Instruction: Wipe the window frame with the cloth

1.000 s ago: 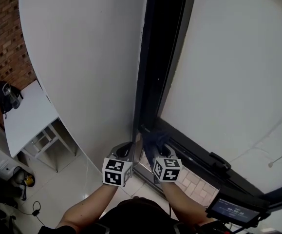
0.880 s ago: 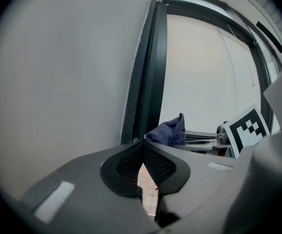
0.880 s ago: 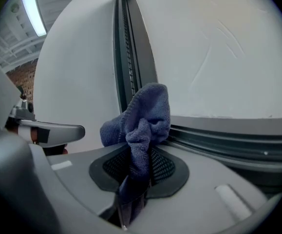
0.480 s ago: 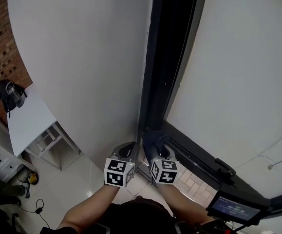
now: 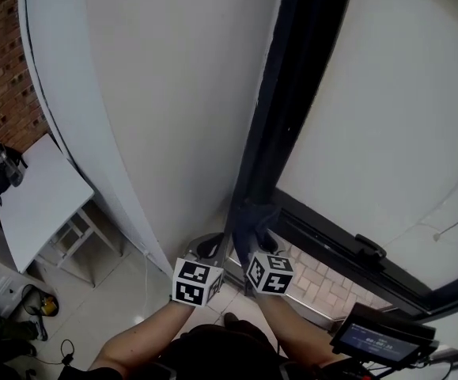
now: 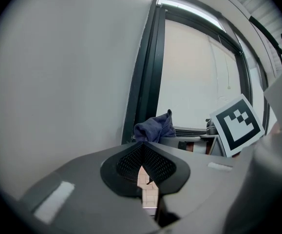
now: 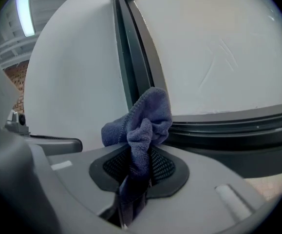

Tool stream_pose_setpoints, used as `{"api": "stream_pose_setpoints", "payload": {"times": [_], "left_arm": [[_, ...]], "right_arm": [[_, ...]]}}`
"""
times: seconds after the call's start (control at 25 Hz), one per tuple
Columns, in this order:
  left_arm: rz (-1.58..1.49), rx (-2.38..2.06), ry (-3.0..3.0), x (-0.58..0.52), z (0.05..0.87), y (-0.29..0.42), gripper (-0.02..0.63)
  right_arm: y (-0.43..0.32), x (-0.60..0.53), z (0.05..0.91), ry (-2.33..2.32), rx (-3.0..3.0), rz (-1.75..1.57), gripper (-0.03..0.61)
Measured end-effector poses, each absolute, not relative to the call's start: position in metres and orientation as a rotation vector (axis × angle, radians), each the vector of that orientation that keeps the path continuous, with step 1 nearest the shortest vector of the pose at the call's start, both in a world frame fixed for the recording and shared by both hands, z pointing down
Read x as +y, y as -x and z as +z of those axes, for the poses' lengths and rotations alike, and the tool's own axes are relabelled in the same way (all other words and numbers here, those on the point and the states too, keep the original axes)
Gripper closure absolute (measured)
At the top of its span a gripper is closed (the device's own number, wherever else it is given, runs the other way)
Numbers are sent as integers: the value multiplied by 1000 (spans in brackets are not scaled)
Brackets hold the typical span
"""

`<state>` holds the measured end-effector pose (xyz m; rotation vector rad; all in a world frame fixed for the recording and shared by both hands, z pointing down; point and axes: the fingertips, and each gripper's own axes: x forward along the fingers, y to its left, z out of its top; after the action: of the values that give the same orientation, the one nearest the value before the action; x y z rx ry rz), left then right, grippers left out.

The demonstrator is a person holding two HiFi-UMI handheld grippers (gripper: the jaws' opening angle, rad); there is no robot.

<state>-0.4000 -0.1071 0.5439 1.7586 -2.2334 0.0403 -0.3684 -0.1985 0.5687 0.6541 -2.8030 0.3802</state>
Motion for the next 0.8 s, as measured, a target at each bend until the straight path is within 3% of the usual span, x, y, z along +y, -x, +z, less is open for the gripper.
{"api": "stream_pose_setpoints", "payload": {"times": [0.8], "left_arm": [[115, -2222, -1827, -135, 538, 406, 614]], "right_arm": [[402, -241, 568, -633, -2796, 629, 494]]}}
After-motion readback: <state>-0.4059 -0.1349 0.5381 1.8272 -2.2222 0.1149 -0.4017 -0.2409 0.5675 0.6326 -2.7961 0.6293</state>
